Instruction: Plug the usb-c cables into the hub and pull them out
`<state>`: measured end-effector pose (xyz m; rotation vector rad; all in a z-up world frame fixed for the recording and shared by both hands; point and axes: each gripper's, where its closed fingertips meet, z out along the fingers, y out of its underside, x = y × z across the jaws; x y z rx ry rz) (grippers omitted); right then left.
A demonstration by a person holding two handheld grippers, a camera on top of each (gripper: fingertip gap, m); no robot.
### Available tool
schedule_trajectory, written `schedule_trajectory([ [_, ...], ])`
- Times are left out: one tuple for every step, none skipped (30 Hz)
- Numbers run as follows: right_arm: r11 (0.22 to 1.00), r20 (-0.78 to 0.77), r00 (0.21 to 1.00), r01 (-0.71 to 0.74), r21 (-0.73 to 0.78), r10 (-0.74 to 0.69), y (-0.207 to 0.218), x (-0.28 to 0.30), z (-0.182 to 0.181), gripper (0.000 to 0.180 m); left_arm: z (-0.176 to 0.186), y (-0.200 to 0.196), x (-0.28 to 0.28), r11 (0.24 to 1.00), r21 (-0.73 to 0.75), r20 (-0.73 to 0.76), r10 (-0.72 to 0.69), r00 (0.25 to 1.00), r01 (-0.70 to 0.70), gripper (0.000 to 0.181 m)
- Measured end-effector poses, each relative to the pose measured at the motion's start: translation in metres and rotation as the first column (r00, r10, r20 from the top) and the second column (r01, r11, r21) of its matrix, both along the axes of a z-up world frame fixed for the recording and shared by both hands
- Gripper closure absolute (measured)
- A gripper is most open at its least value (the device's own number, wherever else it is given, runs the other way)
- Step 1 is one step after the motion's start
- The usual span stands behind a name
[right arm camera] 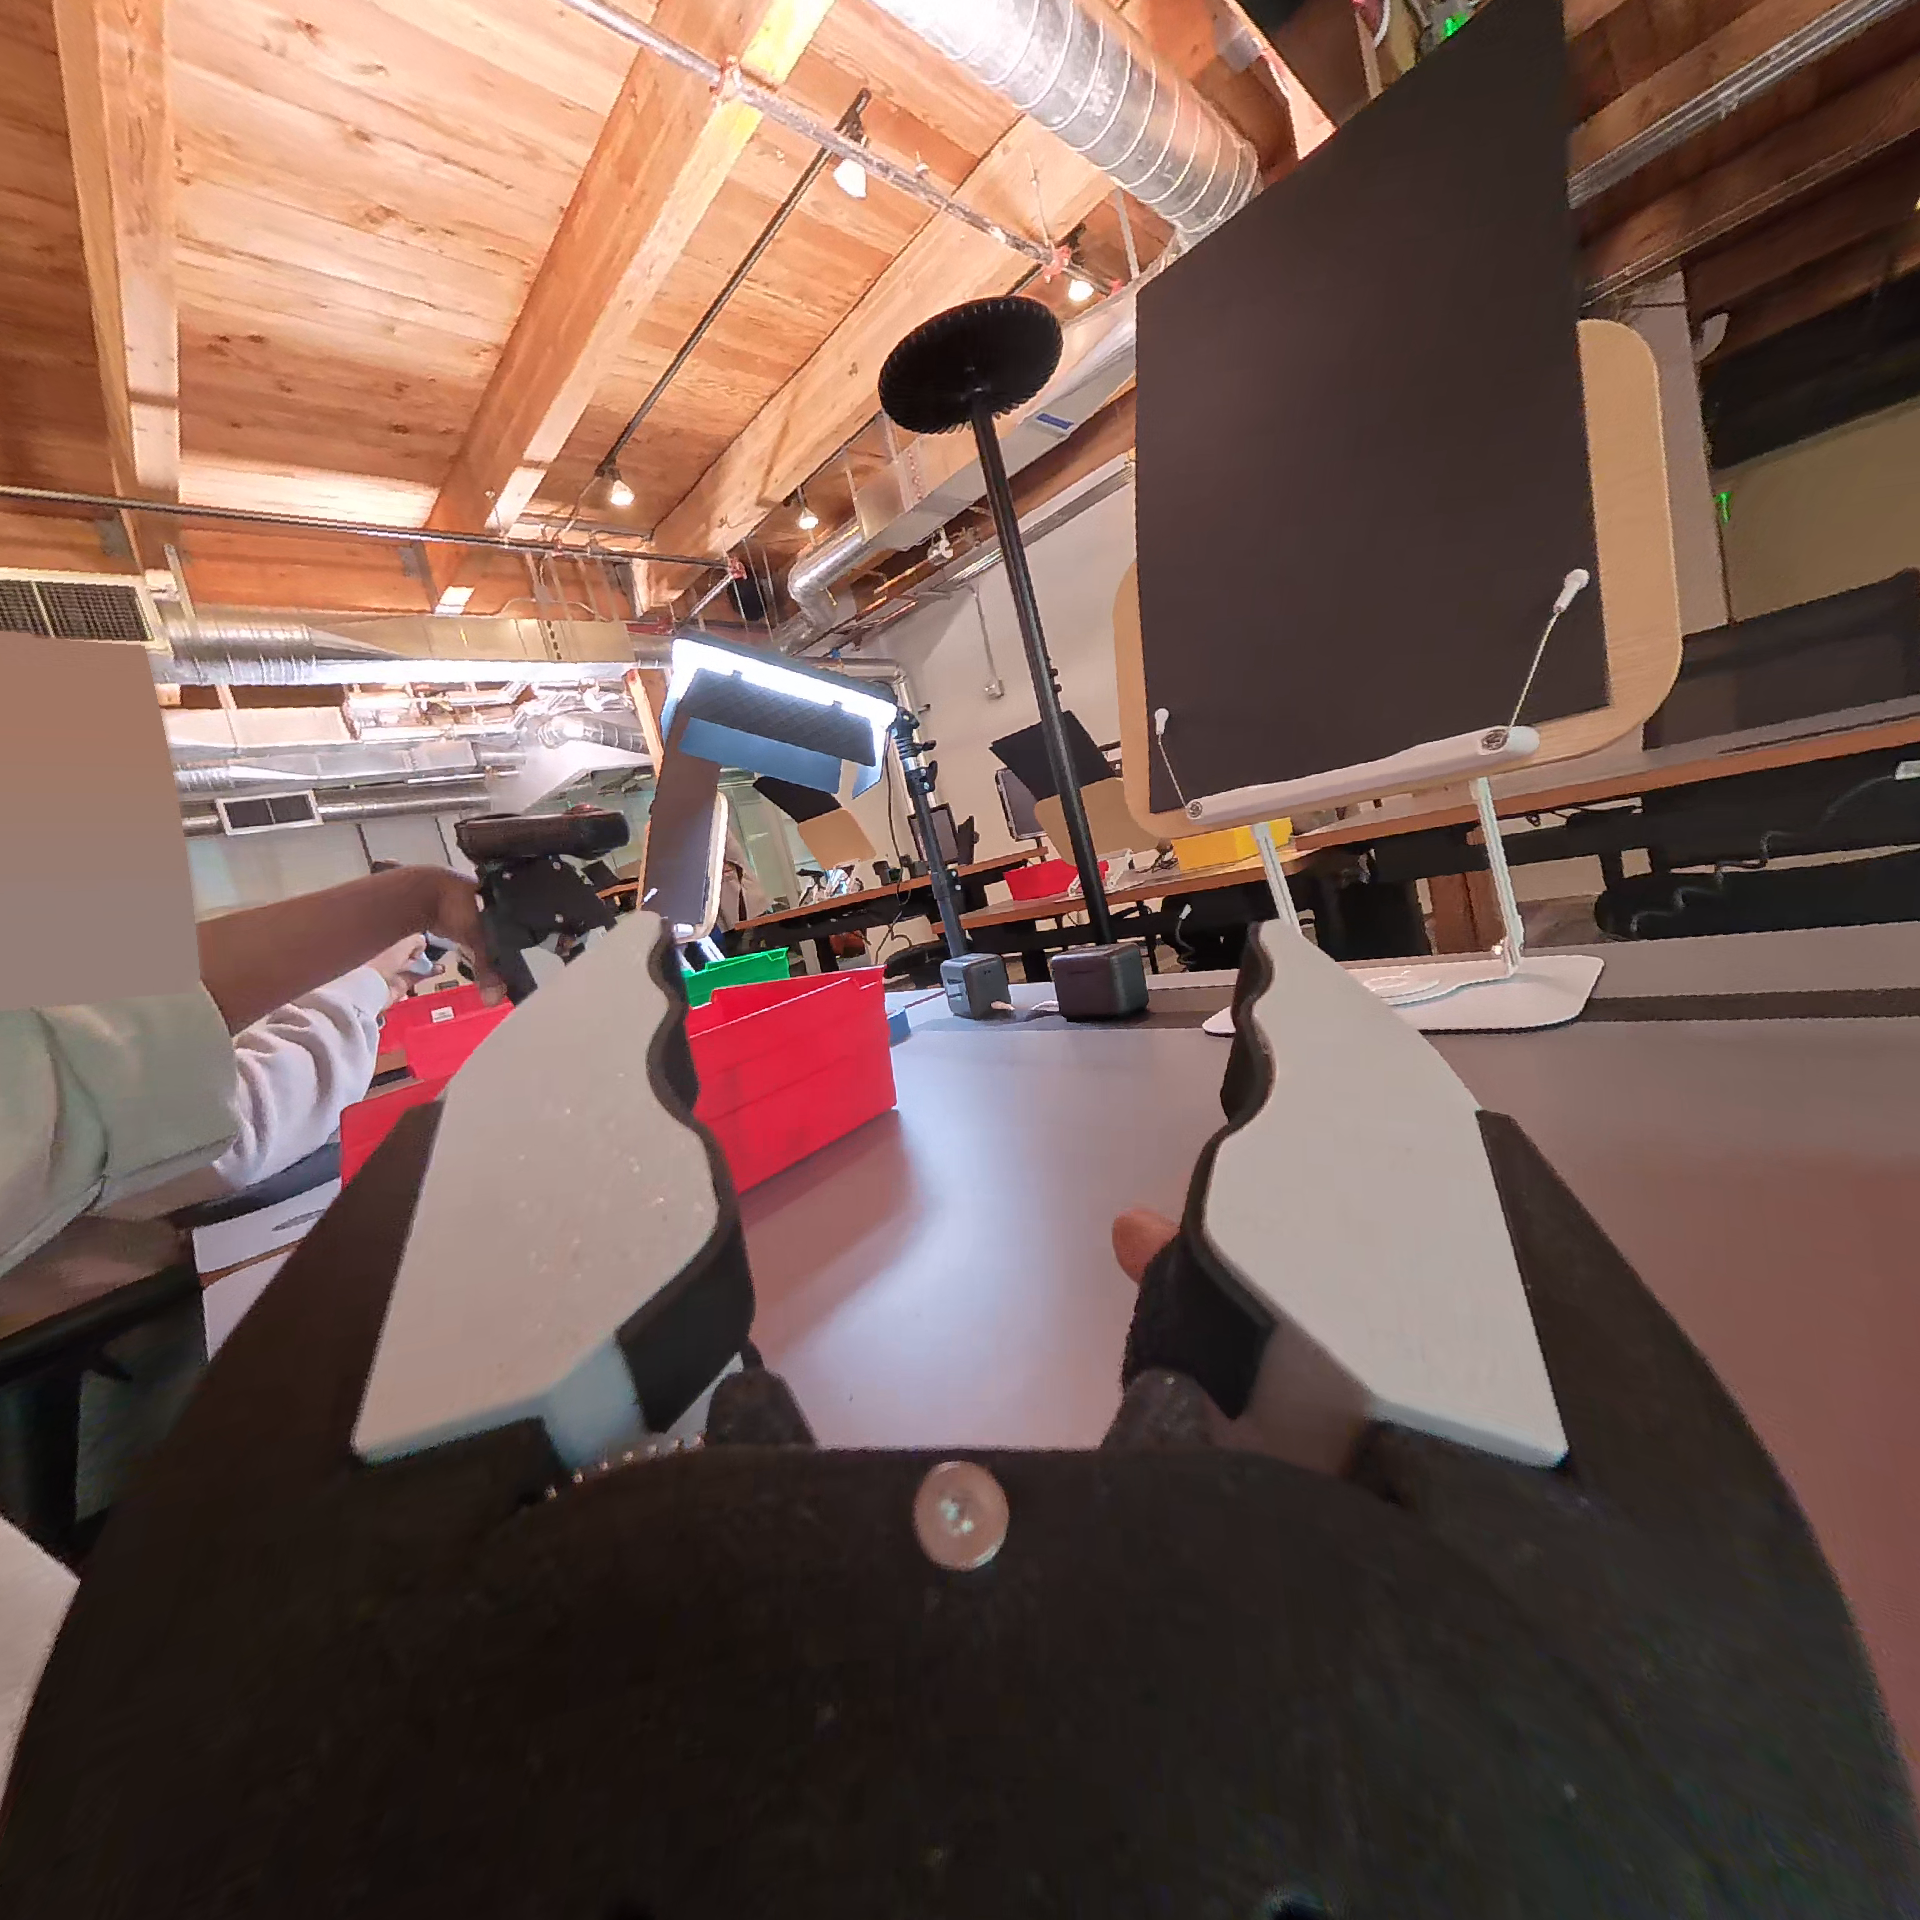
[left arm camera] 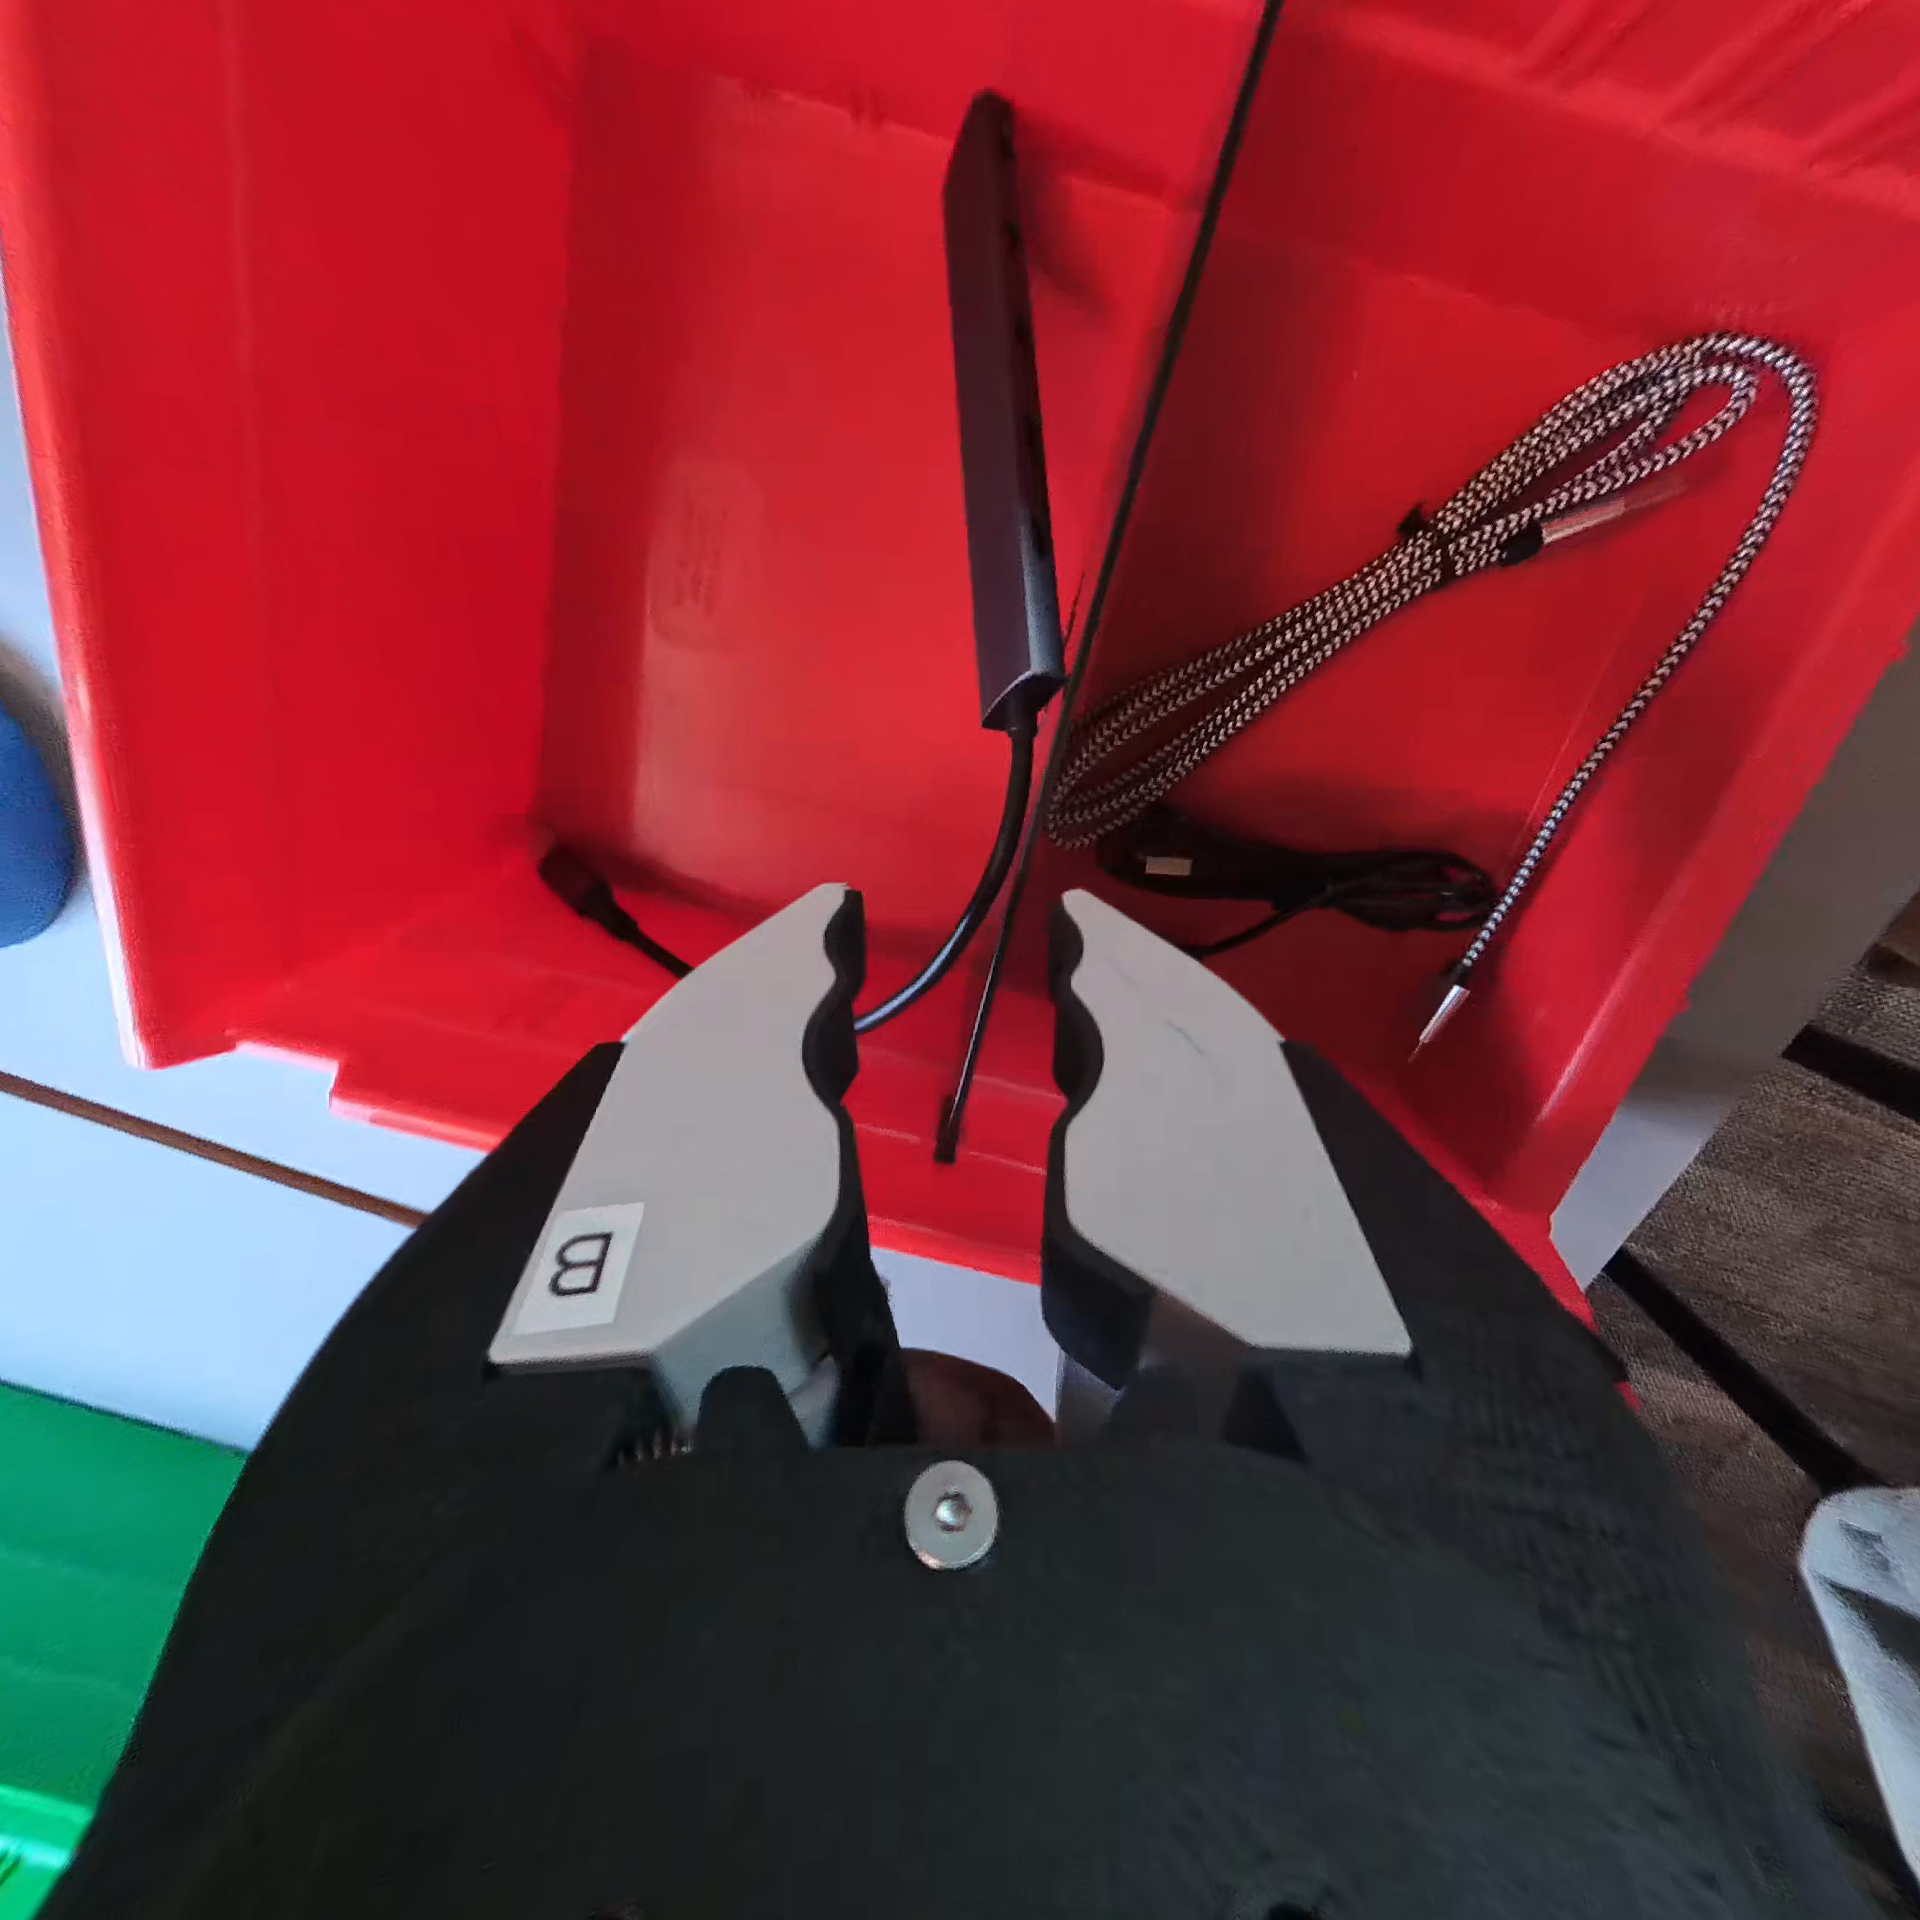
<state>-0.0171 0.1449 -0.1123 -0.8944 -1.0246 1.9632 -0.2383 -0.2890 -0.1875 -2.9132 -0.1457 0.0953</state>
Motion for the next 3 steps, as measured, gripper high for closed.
schedule_trajectory([
  [1.0,0.001,1.0,0.003,-0.002,-0.003,0.0006,-0.0001,-0.0001,0.081,-0.0021,0.0013,0.0008,1.0,0.012,0.01,-0.004,1.0,0.004,0.145],
  [1.0,0.002,1.0,0.006,-0.003,-0.006,0.0009,-0.0003,-0.0002,0.082,-0.0055,0.0001,0.0015,1.0,0.007,0.021,-0.009,1.0,0.009,0.144],
  [1.0,0.002,1.0,0.009,-0.002,-0.009,0.0011,-0.0004,-0.0003,0.083,-0.0098,-0.0024,0.0028,1.0,-0.007,0.035,-0.013,0.999,0.013,0.144],
])
